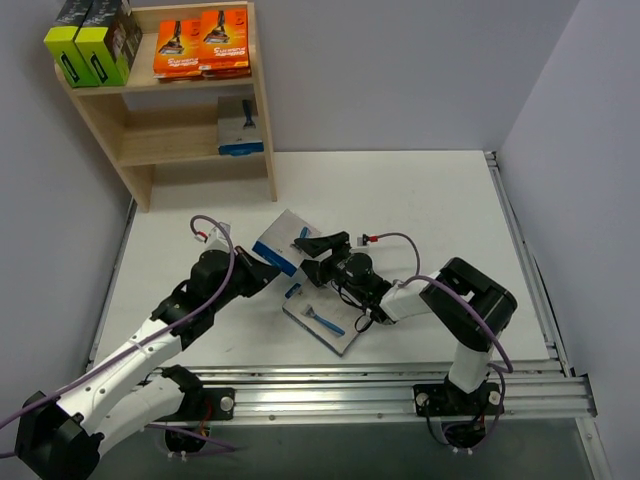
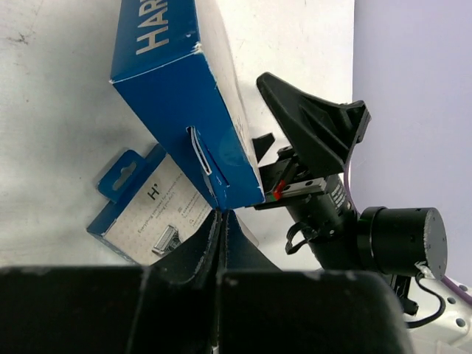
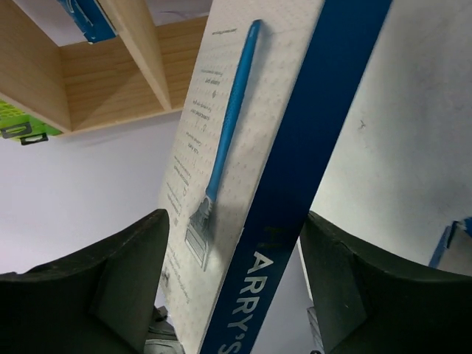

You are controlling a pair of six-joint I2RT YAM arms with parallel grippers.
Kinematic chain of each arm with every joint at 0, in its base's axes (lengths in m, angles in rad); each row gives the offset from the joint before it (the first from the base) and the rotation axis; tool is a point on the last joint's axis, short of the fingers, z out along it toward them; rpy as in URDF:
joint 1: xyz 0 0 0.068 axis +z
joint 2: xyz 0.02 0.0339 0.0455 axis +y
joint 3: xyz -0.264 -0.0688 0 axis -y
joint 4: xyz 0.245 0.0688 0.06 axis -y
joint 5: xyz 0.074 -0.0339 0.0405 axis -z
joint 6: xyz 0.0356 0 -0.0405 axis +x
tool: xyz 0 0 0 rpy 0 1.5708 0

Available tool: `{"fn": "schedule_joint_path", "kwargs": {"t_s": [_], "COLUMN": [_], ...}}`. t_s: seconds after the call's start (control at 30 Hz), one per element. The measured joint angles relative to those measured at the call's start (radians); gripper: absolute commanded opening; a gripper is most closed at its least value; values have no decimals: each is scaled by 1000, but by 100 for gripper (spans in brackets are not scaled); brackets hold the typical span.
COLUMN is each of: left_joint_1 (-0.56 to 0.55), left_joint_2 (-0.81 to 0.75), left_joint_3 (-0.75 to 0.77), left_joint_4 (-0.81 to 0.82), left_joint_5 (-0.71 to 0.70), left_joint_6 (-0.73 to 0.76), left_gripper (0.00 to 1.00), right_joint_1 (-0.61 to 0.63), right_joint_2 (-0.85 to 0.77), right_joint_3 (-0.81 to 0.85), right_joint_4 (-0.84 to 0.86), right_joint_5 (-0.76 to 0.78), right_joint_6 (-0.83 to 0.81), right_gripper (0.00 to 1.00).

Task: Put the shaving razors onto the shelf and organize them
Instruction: Pass the shaving razor from the left arm to the right

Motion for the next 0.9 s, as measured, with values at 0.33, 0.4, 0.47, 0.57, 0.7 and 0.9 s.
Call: {"fn": "schedule_joint_path", "kwargs": {"t_s": [0.33, 0.4, 0.47, 0.57, 0.7, 0.9], "left_joint_1": [0, 0, 0, 0, -3, -4], "left_joint_2": [5, 4, 4, 2, -16, -102], "left_joint_3": [-62, -67, -71, -77, -76, -58], "left_joint_4": [24, 30, 32, 29, 6, -119], "left_joint_5": [5, 5, 4, 5, 0, -56], "left_joint_6": [-51, -56, -59, -58, -41, -6], "left_gripper": [2, 2, 2, 10, 46, 76], "right_joint_1": [-11, -12, -12, -12, -11, -13], "right_joint_2": [5, 8, 16, 27, 32, 32], "right_joint_3": [14, 14, 14, 14, 14, 14], "right_joint_4": [2, 3, 4, 3, 5, 11], "right_joint_5": [2, 0, -5, -17, -43, -83], "right_joint_6": [-18, -19, -16, -16, -18, -42], "right_gripper": [26, 17, 10, 3, 0, 0]}}
